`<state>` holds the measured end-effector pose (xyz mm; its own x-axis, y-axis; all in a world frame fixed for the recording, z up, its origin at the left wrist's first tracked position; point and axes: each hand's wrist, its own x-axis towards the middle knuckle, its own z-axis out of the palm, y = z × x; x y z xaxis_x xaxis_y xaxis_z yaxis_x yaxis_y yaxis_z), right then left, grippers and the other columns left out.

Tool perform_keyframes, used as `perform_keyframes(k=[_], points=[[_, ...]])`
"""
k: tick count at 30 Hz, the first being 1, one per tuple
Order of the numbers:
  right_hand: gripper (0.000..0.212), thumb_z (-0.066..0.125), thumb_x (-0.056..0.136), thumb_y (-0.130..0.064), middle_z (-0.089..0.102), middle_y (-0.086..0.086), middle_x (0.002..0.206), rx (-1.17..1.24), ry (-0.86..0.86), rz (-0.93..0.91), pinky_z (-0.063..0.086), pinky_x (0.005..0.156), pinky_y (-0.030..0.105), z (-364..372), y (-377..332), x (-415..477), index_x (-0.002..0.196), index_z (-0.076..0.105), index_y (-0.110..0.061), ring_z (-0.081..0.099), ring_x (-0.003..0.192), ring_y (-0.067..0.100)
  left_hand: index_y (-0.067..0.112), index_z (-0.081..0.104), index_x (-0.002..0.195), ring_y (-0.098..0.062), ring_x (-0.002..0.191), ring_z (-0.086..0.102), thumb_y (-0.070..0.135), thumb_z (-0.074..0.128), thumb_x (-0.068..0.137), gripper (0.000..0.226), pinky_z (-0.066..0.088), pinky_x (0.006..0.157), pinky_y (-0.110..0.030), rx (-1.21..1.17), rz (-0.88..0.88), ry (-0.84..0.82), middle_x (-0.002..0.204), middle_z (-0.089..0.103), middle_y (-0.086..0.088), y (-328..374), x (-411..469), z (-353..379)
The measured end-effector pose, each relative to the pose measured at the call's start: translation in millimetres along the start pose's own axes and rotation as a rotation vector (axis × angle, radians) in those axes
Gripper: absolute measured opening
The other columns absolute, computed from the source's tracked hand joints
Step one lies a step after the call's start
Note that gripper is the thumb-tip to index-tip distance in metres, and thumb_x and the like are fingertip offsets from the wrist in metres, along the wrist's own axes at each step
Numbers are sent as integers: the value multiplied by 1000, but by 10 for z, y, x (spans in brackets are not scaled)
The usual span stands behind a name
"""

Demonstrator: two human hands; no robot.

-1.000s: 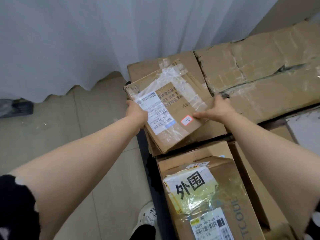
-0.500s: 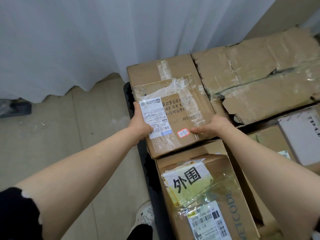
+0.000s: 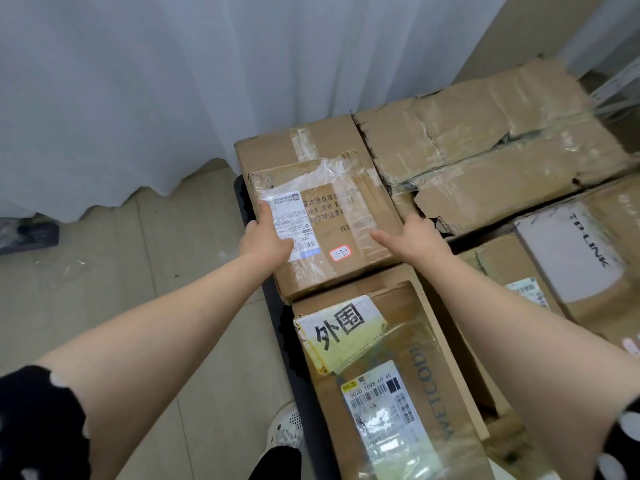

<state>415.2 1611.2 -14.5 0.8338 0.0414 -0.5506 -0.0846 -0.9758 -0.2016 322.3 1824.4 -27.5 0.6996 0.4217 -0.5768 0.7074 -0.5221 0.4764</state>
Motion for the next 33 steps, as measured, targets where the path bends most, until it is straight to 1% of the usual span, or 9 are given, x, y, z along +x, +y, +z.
perform_keyframes(k=[3, 6, 8, 10, 12, 17, 21, 28, 33], points=[[82, 53, 85, -63, 43, 20, 139, -26, 83, -71, 38, 103, 44, -219, 200, -287, 142, 32, -8, 43, 128, 35, 24, 0, 153, -34, 132, 38, 26, 53, 92, 80, 42, 100, -43, 162, 69, 33, 152, 29, -11, 267, -279, -19], [76, 49, 86, -63, 46, 19, 136, -63, 166, -132, 37, 103, 43, -425, 505, -684, 137, 38, -8, 45, 125, 35, 14, 21, 147, -33, 124, 45, 29, 53, 91, 66, 39, 102, -49, 293, 164, 84, 140, 43, -10, 600, -700, 33], [74, 48, 86, -64, 47, 17, 136, -114, 225, -156, 35, 104, 42, -555, 789, -1008, 136, 40, -10, 44, 125, 33, 12, 32, 143, -31, 130, 40, 32, 53, 91, 59, 29, 111, -50, 398, 239, 103, 143, 41, -10, 845, -1066, 120], [75, 47, 86, -65, 46, 16, 139, -159, 273, -171, 29, 108, 42, -682, 1131, -1379, 137, 38, -11, 39, 130, 32, 14, 32, 144, -29, 137, 31, 37, 50, 93, 59, 17, 116, -49, 528, 345, 105, 149, 34, -9, 1092, -1493, 245], [78, 45, 87, -66, 41, 14, 144, -187, 308, -193, 23, 113, 44, -811, 1518, -1789, 140, 34, -10, 33, 136, 28, 17, 32, 145, -28, 140, 28, 42, 47, 93, 59, 12, 117, -50, 638, 460, 118, 151, 33, -8, 1323, -1988, 394], [90, 48, 83, -69, 30, 7, 153, -175, 334, -199, 13, 116, 45, -1101, 2628, -2893, 148, 23, -13, 25, 141, 25, 24, 30, 146, -24, 141, 26, 45, 48, 91, 61, 12, 117, -51, 754, 667, 98, 150, 35, -3, 1788, -3338, 917], [100, 62, 78, -64, 18, 5, 158, -109, 288, -116, 10, 118, 45, -1267, 3461, -3677, 152, 15, -15, 14, 146, 24, 26, 21, 151, -25, 143, 24, 46, 48, 92, 68, 11, 117, -50, 891, 815, 22, 153, 30, -4, 2071, -4303, 1344], [99, 71, 72, -60, 28, 6, 154, 48, 400, 68, 21, 116, 47, -1432, 4477, -4801, 149, 24, -18, 24, 142, 27, 29, 17, 151, -26, 139, 31, 42, 47, 92, 68, 16, 116, -51, 982, 1056, -21, 150, 34, -4, 2600, -5488, 1804], [95, 71, 71, -61, 36, 7, 149, 149, 472, 233, 26, 111, 42, -1375, 5022, -5535, 146, 28, -21, 33, 136, 29, 28, 18, 151, -28, 138, 31, 42, 49, 90, 70, 17, 115, -51, 938, 1176, -63, 151, 34, -5, 2840, -6158, 2189]])
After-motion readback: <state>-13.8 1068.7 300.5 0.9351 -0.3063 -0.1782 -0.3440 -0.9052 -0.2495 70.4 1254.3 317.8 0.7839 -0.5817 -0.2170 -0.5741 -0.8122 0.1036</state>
